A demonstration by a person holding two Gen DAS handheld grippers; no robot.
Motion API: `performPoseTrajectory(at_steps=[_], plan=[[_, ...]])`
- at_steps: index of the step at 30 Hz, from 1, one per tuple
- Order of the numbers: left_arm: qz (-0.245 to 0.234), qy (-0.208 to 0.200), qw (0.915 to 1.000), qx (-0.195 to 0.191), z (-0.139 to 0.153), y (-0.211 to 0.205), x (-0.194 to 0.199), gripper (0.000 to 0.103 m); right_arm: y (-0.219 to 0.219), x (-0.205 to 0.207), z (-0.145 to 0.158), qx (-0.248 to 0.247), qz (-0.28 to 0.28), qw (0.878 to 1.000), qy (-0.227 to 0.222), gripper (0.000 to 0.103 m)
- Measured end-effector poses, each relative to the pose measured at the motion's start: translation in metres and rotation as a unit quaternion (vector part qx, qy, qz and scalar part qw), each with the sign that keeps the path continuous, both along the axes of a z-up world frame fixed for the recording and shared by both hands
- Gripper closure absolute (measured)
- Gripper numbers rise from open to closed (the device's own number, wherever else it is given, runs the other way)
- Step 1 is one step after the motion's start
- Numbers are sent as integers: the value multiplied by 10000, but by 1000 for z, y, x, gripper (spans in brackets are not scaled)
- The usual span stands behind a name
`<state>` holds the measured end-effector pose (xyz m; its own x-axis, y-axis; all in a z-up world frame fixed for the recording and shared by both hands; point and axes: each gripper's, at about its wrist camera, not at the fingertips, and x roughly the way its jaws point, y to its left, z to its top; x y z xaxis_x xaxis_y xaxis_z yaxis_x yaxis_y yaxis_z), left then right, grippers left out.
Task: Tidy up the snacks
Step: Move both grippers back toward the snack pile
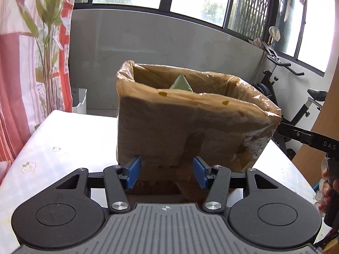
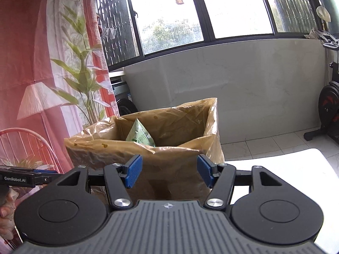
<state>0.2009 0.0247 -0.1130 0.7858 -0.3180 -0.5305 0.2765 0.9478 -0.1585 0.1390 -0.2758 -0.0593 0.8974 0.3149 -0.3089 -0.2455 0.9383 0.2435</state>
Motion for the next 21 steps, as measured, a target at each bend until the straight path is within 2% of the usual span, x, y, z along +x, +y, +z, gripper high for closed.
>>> performPoseTrajectory(at_steps=[3,8,15,21], plan=[[-11,212,9998,14,-17,-3,2,49,5,-5,-15,-59,5,9999,158,42],[-30,291,9994,165,-31,-6,3,49,17,3,-49,-78,133,9971,742,42],[127,502,9986,91,-43,-3,-1,49,45,32,-99,-546,392,9857,1546,42],[233,680,9974,44,-52,0,-5,49,62,57,-122,-882,466,9764,1916,42]])
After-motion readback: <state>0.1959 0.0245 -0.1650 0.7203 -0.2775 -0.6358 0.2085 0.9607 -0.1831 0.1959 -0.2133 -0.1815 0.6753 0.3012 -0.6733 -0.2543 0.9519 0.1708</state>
